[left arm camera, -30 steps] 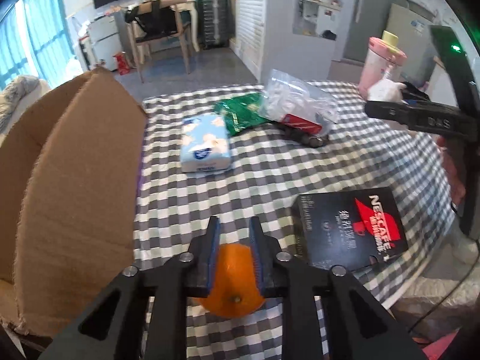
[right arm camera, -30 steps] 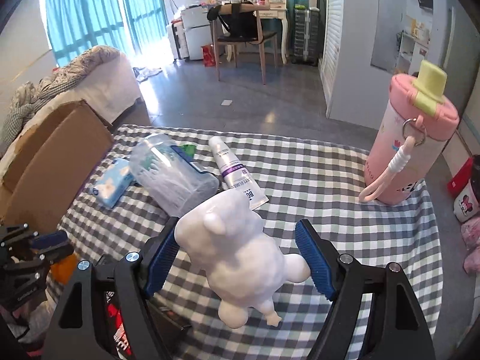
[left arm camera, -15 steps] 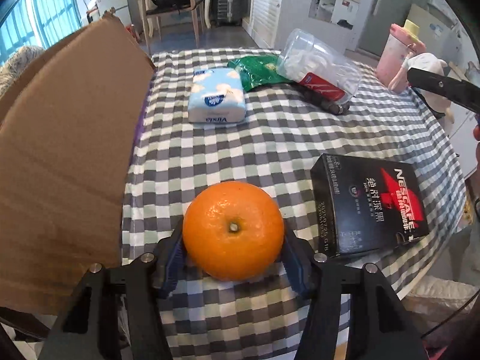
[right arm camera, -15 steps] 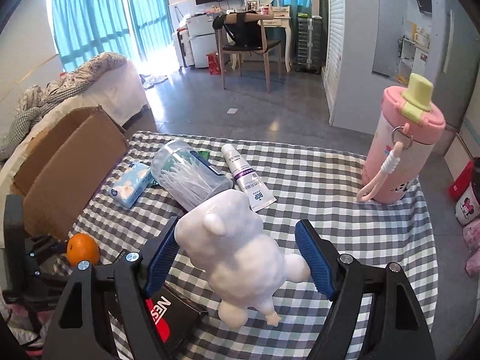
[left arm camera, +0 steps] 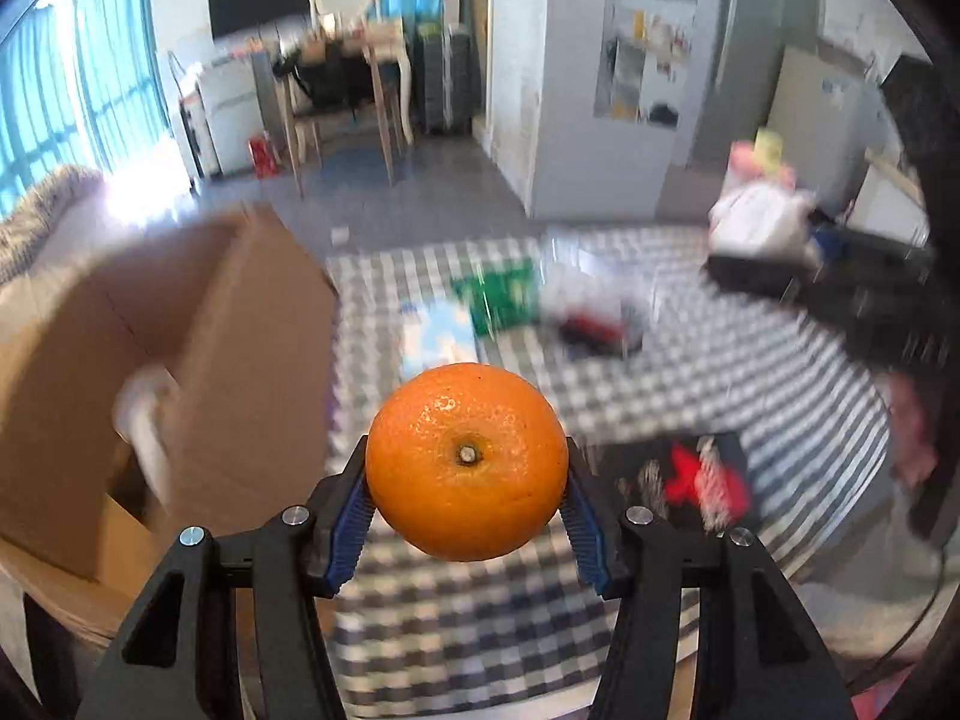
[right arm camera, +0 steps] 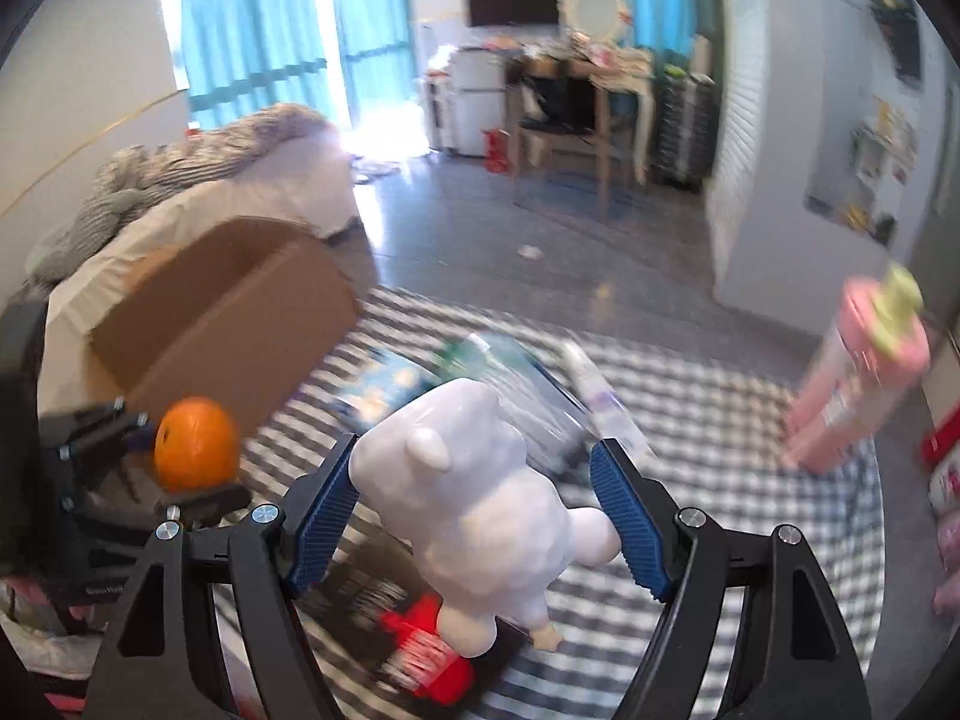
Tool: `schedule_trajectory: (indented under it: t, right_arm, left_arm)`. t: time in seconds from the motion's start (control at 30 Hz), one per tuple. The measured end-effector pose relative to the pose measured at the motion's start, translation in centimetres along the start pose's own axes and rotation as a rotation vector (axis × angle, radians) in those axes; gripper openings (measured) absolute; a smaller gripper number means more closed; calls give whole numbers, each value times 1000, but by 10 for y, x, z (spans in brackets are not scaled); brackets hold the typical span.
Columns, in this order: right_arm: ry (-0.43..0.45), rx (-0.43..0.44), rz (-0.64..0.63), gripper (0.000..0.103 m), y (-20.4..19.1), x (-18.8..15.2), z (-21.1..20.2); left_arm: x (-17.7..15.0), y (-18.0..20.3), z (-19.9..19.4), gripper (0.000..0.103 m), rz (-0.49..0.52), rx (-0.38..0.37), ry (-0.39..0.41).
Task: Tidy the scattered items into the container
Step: 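Carry the orange and plush toy into the box and release both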
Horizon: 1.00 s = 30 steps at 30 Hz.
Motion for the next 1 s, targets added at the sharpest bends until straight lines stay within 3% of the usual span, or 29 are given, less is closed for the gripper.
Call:
schedule_trajectory:
  t: [0.13, 0.33, 0.47, 0.63, 0.9, 0.97, 1.0]
  right_arm:
    - [72, 33, -114, 77, -50, 37, -15]
    - [111, 88, -258, 77, -124, 78, -12]
    - [65, 166, -328, 77, -180, 94, 17]
    - [-33, 209, -381, 77, -232, 98, 71]
    - [-139, 186, -410, 77, -251, 90, 129]
    - [-152, 174, -412, 77, -252, 88, 136]
    - [-154, 165, -412, 77, -250, 86, 138]
  left_arm:
    - [19, -32, -41, 58, -54, 62, 83]
    - [9, -114, -54, 58, -225, 190, 61]
    - [-14, -167, -48, 58, -334, 253, 19]
    - [-31, -210, -23, 58, -415, 278, -46]
    - [-48, -239, 17, 58, -456, 256, -131]
    - [-51, -241, 23, 61, -464, 248, -135]
    - [-51, -242, 22, 71, -461, 258, -126]
Point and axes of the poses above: each gripper's, at about its wrist camera, not at the fingertips, and z roughly the way its jaws point, y to its right, x to its top, the point moved 5 cm from there along z, roughly the way its jaws point, and after that the axes turned 11 degrees about -y, right-handed, at the moved point
